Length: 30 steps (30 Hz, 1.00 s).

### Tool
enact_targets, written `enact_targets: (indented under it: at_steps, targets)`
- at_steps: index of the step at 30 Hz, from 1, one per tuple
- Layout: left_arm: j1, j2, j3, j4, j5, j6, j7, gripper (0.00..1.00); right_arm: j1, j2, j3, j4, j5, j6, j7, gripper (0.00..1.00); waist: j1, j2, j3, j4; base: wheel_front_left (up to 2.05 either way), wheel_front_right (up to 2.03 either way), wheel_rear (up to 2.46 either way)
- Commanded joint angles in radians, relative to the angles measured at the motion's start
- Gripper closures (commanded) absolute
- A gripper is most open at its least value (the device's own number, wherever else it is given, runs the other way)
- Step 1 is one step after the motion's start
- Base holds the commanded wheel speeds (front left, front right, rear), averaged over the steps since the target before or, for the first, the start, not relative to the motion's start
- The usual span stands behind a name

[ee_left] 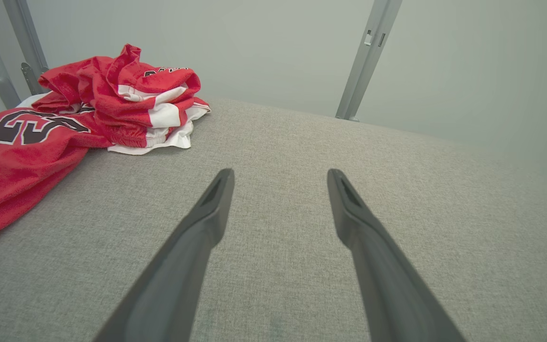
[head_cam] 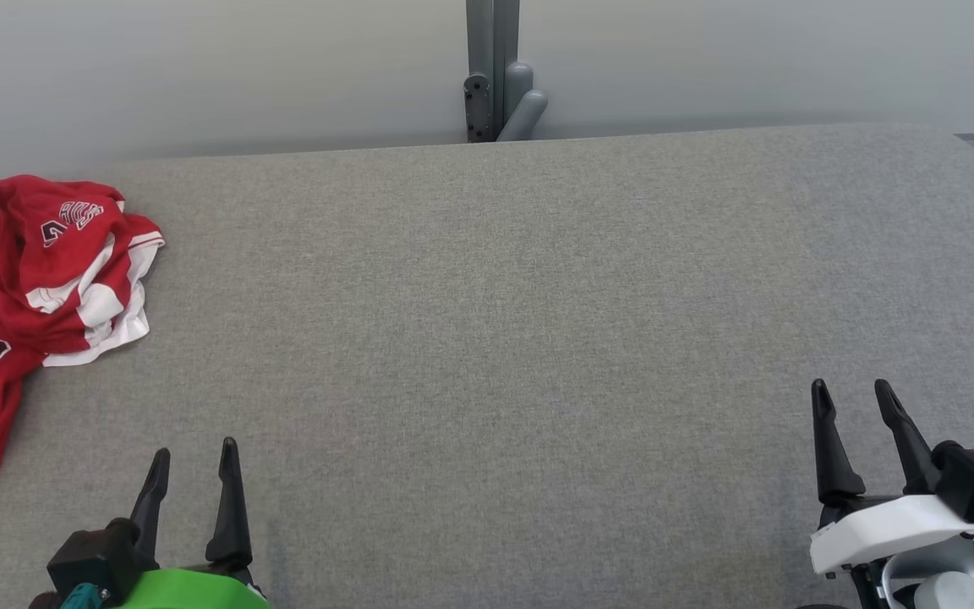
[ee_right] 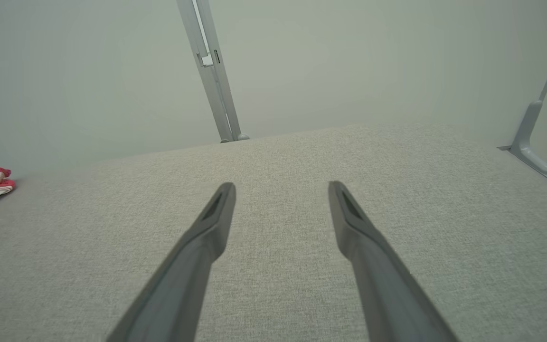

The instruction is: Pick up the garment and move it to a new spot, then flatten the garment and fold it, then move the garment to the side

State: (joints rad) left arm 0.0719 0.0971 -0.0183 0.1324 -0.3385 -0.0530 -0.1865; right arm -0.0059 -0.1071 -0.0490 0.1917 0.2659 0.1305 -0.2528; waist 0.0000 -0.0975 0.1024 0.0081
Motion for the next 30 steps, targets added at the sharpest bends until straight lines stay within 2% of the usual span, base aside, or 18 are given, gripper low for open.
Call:
enact_targets:
  at_steps: [1, 9, 30]
  targets:
    - [0.01, 0.01, -0.002, -0.013, 0.031, -0.01, -0.012, 0.0, 0.005, 0.002, -0.014, -0.008, -0.04, 0.0, -0.007, 0.0, 0.0, 0.0, 0.0, -0.001, 0.0, 0.0, 0.0]
    - [0.024, 0.007, -0.003, -0.012, 0.093, -0.026, -0.028, 0.0, 0.015, 0.016, -0.038, -0.006, -0.125, 0.0, -0.008, 0.0, 0.0, 0.0, 0.001, -0.005, 0.0, 0.0, 0.0]
    - [0.04, -0.031, 0.035, 0.054, 0.166, -0.075, -0.069, 0.0, 0.044, 0.049, -0.091, 0.018, -0.289, 0.0, -0.011, 0.0, 0.0, 0.0, 0.005, -0.006, 0.0, 0.0, 0.0]
